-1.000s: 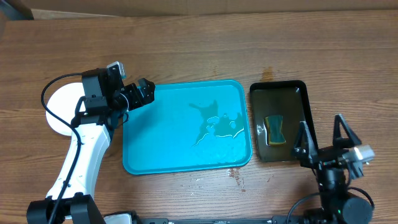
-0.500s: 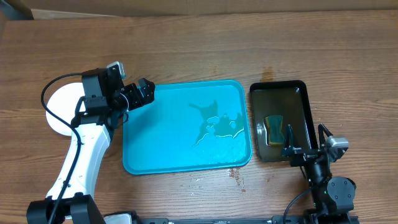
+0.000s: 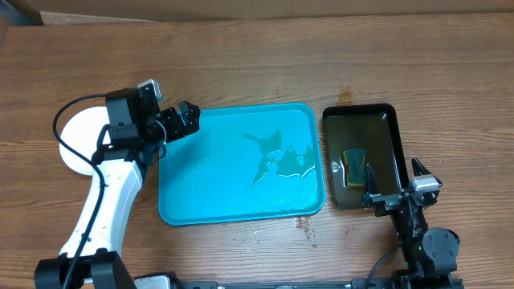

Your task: Clean dirty plates on tray and stack at the side

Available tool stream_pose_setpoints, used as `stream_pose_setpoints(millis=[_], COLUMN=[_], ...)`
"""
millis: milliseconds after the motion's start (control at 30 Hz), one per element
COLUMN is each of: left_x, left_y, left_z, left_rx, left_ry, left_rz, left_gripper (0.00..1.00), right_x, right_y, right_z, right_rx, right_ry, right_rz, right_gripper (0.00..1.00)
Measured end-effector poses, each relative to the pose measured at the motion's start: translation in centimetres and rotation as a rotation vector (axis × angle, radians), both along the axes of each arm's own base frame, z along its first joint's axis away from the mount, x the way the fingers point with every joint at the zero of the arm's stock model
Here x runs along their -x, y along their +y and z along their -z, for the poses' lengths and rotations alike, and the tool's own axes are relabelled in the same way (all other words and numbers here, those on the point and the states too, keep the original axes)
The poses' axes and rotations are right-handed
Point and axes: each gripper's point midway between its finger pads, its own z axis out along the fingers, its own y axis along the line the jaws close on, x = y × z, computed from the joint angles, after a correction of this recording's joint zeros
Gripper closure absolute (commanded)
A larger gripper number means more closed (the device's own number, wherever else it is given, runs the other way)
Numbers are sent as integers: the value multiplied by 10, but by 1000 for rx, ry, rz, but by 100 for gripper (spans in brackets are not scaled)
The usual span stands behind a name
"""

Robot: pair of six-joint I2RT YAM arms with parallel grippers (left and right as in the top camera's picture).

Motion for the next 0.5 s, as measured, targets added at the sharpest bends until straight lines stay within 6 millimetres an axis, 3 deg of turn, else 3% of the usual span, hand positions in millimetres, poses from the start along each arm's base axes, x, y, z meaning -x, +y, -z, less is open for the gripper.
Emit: stream_pose_setpoints(millis=[500], left_x=[0], left_y=[0], left_z=[0], left_rx=[0], left_ry=[0], left_rz=[0], left_gripper=[0], right_x=[0], right_y=[0], right_z=[0], right_rx=[14], right_ry=[-2], right_rz=[0], right_gripper=[0])
